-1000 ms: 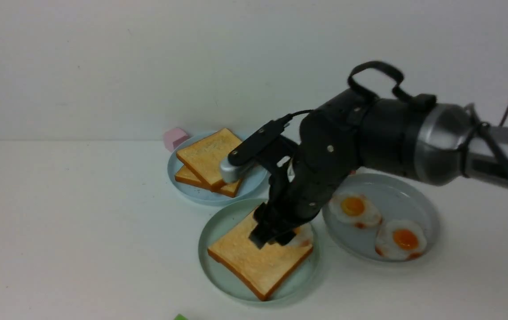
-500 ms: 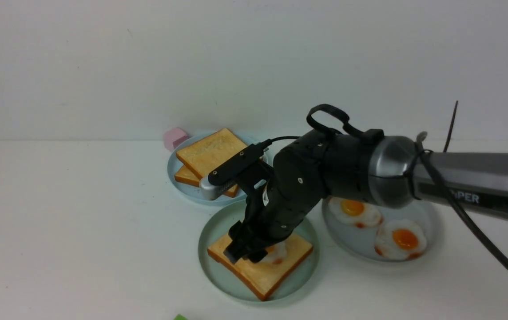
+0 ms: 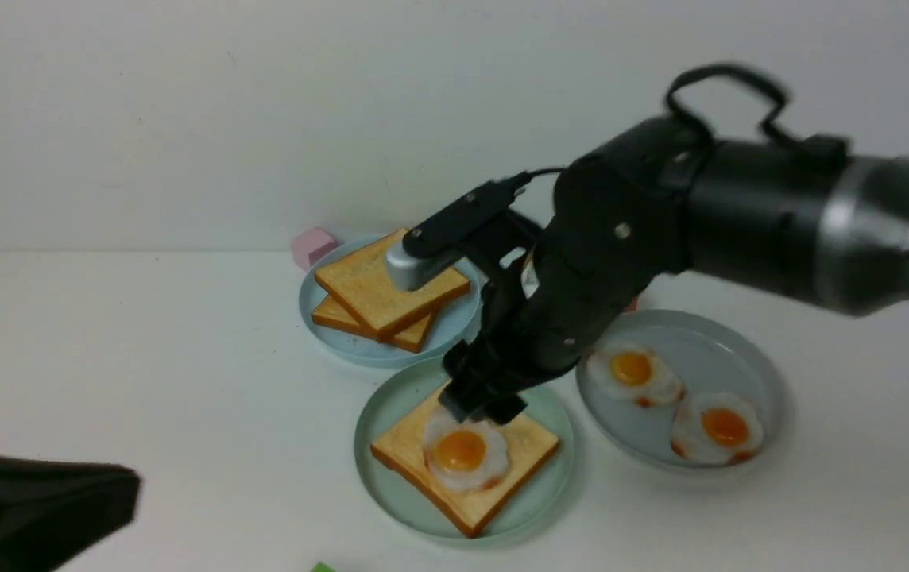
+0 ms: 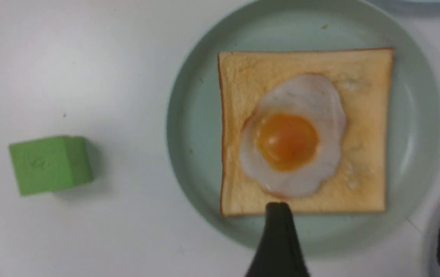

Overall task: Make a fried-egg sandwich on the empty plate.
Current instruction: Use the left arm to grab a slice of bread

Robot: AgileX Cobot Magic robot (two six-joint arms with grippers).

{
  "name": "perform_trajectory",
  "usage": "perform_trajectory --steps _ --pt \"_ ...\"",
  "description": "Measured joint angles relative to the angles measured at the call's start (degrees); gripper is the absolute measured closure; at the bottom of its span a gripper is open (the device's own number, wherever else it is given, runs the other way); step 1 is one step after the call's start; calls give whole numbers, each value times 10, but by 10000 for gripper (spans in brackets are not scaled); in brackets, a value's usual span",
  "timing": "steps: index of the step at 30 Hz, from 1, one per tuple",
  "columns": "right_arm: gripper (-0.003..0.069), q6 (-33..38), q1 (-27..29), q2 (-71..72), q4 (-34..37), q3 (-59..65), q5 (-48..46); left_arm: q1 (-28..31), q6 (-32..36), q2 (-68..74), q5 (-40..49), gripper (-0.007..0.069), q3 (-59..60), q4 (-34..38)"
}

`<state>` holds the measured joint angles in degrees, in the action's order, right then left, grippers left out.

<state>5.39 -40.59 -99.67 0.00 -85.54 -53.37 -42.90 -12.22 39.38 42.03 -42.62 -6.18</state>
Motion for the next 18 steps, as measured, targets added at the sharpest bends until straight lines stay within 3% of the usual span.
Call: perform_trajectory --steps 5,6,7,9,11,15,18 --pt "363 -33 0 102 -21 -1 -123 20 10 157 -64 638 -21 -35" --pt "435 -45 0 132 -25 -1 -155 44 21 210 -86 638 -39 -27" --pt "503 -54 0 155 -25 -1 -169 68 41 253 -98 638 -61 -13" --pt "547 -67 0 176 -25 0 -174 92 73 294 -102 638 -93 19" --pt "627 -85 0 214 -23 11 -176 134 166 377 -94 638 -156 84" --pt "664 -96 0 283 -23 46 -184 168 303 517 -42 638 -286 203" --pt "664 -103 0 337 -23 67 -186 173 336 616 0 638 -385 234"
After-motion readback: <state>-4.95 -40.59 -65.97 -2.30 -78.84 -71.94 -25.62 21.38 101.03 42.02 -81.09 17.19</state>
